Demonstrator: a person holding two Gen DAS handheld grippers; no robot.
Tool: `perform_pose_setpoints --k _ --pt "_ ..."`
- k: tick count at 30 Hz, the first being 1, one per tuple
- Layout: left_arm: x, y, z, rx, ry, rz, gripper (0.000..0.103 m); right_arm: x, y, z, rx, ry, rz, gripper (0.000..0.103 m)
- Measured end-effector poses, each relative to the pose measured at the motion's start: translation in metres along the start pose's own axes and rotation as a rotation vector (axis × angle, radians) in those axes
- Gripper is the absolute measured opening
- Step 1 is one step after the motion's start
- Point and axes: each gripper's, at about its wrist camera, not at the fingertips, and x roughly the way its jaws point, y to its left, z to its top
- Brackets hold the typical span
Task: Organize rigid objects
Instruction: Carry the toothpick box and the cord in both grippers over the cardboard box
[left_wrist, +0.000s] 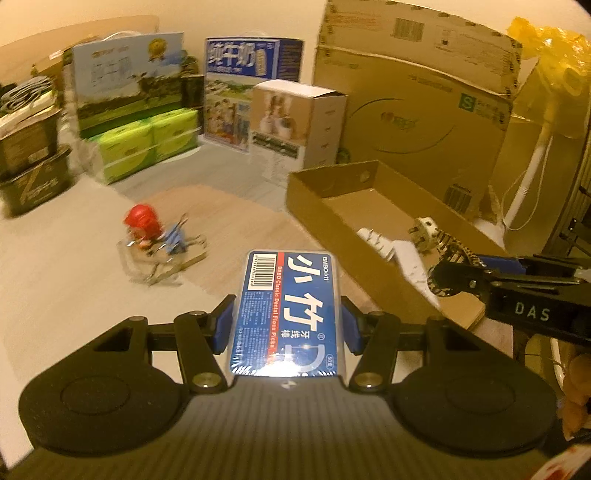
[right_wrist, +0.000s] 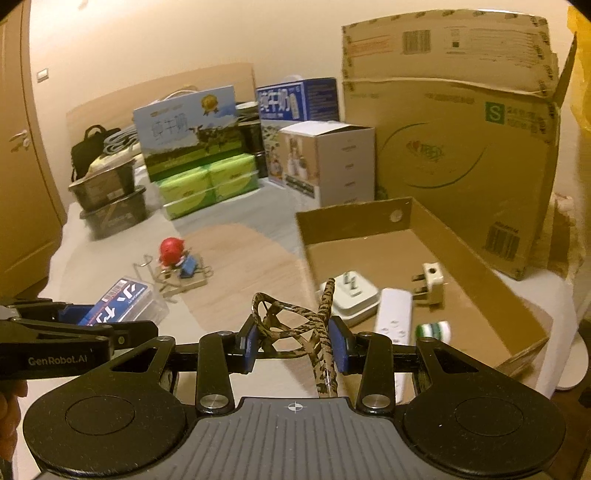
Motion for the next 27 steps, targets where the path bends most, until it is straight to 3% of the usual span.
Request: perform_pose_setpoints --k 10,27 --pt "0.049 -0.040 0.047 0.049 -0.022 -0.057 0.054 0.026 -0.055 0.032 -0.018 -0.006 -0.057 0.040" --pt "0.176 -0.066 0.107 0.106 -0.003 -0.067 0.054 0.127 -0.133 0.078 0.003 0.031 -0.054 0.040"
